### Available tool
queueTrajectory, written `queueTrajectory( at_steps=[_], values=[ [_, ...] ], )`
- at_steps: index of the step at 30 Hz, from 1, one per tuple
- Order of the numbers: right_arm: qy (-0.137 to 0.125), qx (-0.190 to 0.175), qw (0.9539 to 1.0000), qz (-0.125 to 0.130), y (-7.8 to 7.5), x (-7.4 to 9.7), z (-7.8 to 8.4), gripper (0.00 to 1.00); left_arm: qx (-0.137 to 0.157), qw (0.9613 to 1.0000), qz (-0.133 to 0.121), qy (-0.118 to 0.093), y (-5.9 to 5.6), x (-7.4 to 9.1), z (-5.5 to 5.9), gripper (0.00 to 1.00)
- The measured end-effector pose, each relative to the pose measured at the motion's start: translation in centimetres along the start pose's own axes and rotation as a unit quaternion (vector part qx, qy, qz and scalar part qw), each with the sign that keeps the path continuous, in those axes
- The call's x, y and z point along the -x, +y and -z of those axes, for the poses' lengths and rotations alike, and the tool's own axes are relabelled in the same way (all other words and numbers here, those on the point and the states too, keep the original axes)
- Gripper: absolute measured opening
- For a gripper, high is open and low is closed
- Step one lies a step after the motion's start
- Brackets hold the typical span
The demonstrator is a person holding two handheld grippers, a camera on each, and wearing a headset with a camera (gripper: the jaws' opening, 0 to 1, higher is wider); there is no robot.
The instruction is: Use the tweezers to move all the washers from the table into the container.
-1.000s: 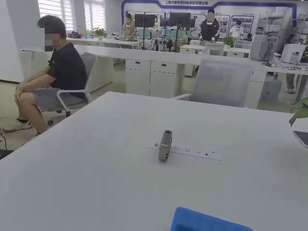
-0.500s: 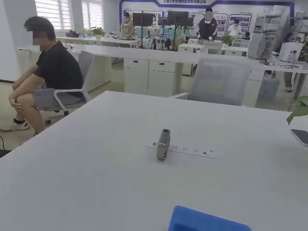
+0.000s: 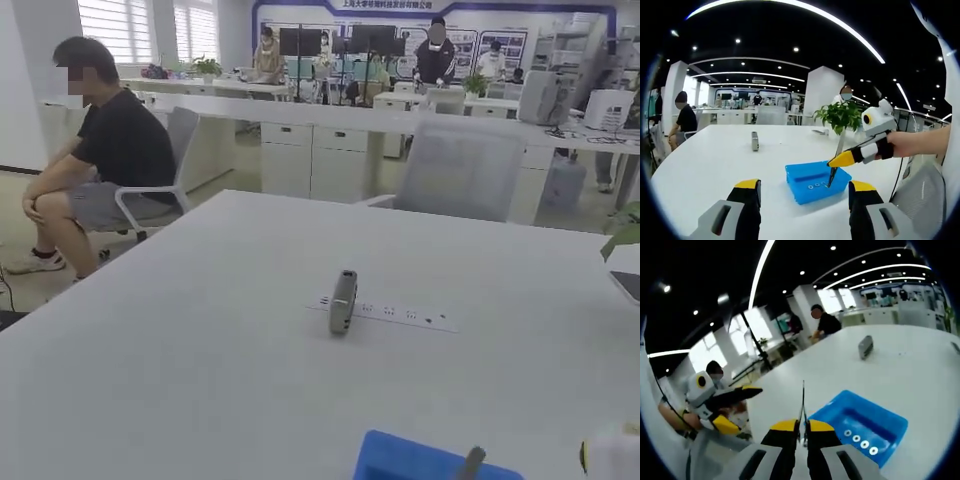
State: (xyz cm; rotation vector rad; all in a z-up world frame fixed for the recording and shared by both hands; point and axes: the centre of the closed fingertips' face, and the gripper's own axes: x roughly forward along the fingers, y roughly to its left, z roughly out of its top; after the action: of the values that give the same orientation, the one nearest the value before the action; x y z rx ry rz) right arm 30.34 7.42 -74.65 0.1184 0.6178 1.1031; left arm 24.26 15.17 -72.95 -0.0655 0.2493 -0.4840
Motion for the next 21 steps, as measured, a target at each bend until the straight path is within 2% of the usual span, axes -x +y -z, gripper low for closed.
queueTrajectory(
  at_steps=[2, 3, 9, 15, 21],
  values=[
    [0.008, 0.001, 0.9999, 0.007, -0.6, -0.2, -0.1, 0.03, -0.001, 1.0, 0.007, 0.002, -0.3, -0.1, 0.1, 0.72],
    [0.012, 0.002, 0.9998, 0.018, -1.3, -0.3, -0.2, 0.03, -0.003, 0.9999, 0.011, 0.005, -0.5, -0.1, 0.2, 0.72],
    [0.007, -0.009, 0.9995, 0.028, -3.1, -1.7, -1.1, 0.03, 0.0, 0.9999, 0.011, 0.003, -0.4, -0.1, 0.1, 0.72],
    [0.024, -0.007, 0.9992, 0.031, -4.6, -3.7, -0.7, 0.03, 0.002, 0.9999, 0.013, 0.002, -0.4, -0.1, 0.1, 0.72],
    [0.028, -0.005, 0.9988, 0.04, -5.9, -4.9, -0.1, 0.04, 0.005, 0.9999, 0.014, 0.002, -0.4, -0.1, 0.1, 0.71]
  ],
)
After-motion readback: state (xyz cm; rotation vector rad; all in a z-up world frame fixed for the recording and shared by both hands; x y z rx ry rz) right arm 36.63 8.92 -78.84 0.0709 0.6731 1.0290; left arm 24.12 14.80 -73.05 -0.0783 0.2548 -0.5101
